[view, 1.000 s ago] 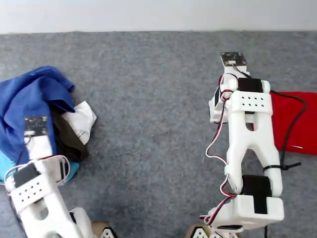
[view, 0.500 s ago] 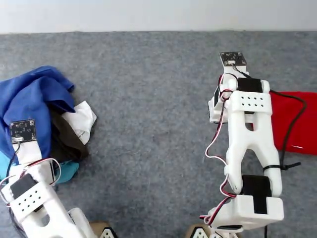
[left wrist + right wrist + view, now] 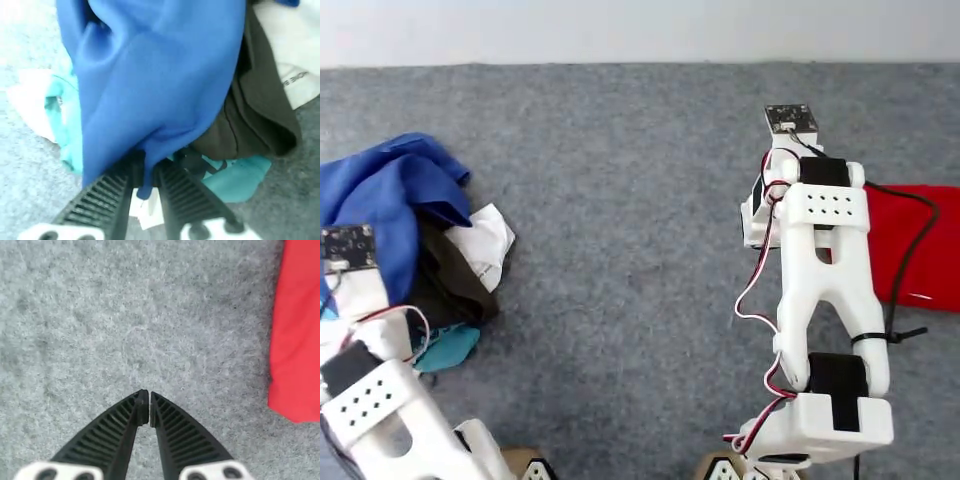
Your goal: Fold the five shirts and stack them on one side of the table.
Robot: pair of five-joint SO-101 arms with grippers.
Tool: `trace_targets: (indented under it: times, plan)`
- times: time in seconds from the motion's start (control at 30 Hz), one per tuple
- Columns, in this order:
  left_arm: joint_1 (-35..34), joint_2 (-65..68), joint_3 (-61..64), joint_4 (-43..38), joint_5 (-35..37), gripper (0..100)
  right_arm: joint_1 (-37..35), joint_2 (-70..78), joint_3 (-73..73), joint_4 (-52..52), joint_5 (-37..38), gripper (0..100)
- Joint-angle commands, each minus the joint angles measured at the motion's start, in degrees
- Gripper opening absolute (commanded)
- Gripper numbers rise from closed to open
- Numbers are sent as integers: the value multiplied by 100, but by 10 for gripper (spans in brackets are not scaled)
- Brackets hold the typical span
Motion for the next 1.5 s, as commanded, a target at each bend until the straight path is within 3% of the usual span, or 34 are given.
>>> trace_targets:
  times: [0.0,0.23,0.43,0.6,0.77,0.93,1.1,1.37,1.47]
  plan:
    - [-9,-18,-998,651,-18,13,-40,-48,-26,-4,-44,18]
    - [-9,-9,-2281,1618,26,13,-40,-48,-26,-4,-44,18]
    - [0,0,-3486,2198,809,13,-40,-48,-26,-4,-44,18]
    - [149,0,-4338,2207,1459,13,-40,-48,-26,13,-44,18]
    - [1152,0,-5402,2180,1996,12,-40,-48,-26,22,-53,18]
    - [2558,9,-6123,1591,2048,12,-31,-48,-26,48,-53,18]
    - [3200,527,-6721,1196,2048,12,-31,-40,-26,48,-35,18]
    - [5433,2171,-9684,1459,2268,13,-409,-40,-53,-101,-9,23]
    - [5943,3095,-10862,1468,2171,13,-602,-40,-53,-251,-26,27]
